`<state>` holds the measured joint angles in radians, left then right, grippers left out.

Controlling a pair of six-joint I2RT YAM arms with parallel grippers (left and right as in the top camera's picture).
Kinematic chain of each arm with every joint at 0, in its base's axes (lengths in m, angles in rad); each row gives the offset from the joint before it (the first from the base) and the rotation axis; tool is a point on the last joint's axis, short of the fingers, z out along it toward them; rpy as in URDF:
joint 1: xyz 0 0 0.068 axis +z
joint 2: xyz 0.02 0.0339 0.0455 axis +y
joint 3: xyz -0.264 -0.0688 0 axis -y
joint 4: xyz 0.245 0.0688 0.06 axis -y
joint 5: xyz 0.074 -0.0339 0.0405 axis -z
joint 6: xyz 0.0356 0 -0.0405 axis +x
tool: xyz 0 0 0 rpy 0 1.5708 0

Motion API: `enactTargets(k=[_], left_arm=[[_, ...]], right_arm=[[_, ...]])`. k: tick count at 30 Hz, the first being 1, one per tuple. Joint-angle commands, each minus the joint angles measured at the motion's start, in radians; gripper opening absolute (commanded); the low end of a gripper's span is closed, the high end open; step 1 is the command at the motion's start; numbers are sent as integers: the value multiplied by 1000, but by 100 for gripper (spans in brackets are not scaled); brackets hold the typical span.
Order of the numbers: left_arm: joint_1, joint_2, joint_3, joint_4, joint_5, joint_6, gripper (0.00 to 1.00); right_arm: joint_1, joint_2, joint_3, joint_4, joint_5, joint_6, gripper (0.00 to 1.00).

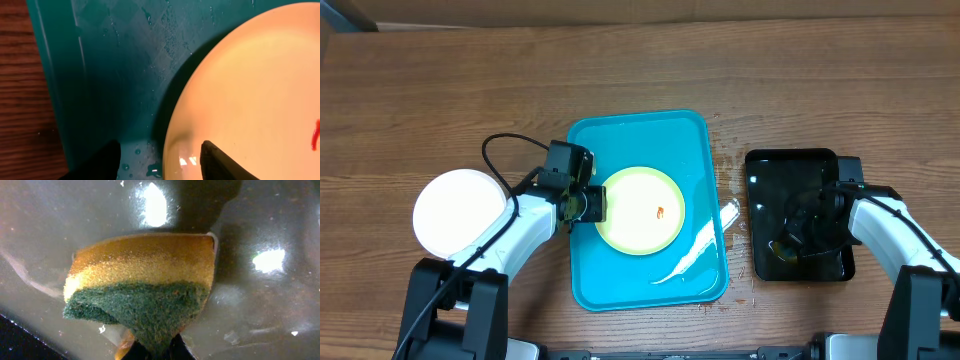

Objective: Clean dirty plates on tray and stack at the side
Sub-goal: 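Grasp the sponge in the black tray water with the right gripper, then scrub the yellow plate with the sponge, then return sponge to tray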

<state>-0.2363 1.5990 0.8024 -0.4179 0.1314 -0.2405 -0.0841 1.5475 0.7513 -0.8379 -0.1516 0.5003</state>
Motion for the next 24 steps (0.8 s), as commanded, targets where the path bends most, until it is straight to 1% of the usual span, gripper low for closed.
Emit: enactTargets(k=[1, 2, 5, 9, 13, 18, 22, 24], left_arm=[[-6, 0, -22, 16, 30, -22, 45], [-6, 0, -23, 15, 30, -22, 40], [-6, 0, -24, 15, 30, -21, 18], [-6, 0, -28, 15, 27, -15, 4], [-6, 0, -44, 14, 14, -13, 4], [-6, 0, -48, 7, 15, -6, 4], [-6, 0, -48, -3, 15, -6, 4], [-6, 0, -48, -6, 15, -6, 4]], right_arm=[[5, 1, -23, -4, 15, -11, 4], [5, 1, -22, -4, 14, -19, 4], [5, 1, -4, -7, 13, -58, 4], [5, 1, 46, -59, 7, -63, 4], [5, -6, 116, -135, 8, -65, 4], [6, -63, 213, -213, -26, -122, 4], [27, -130, 263, -232, -182, -238, 4], [63, -162, 267, -223, -232, -251, 4]])
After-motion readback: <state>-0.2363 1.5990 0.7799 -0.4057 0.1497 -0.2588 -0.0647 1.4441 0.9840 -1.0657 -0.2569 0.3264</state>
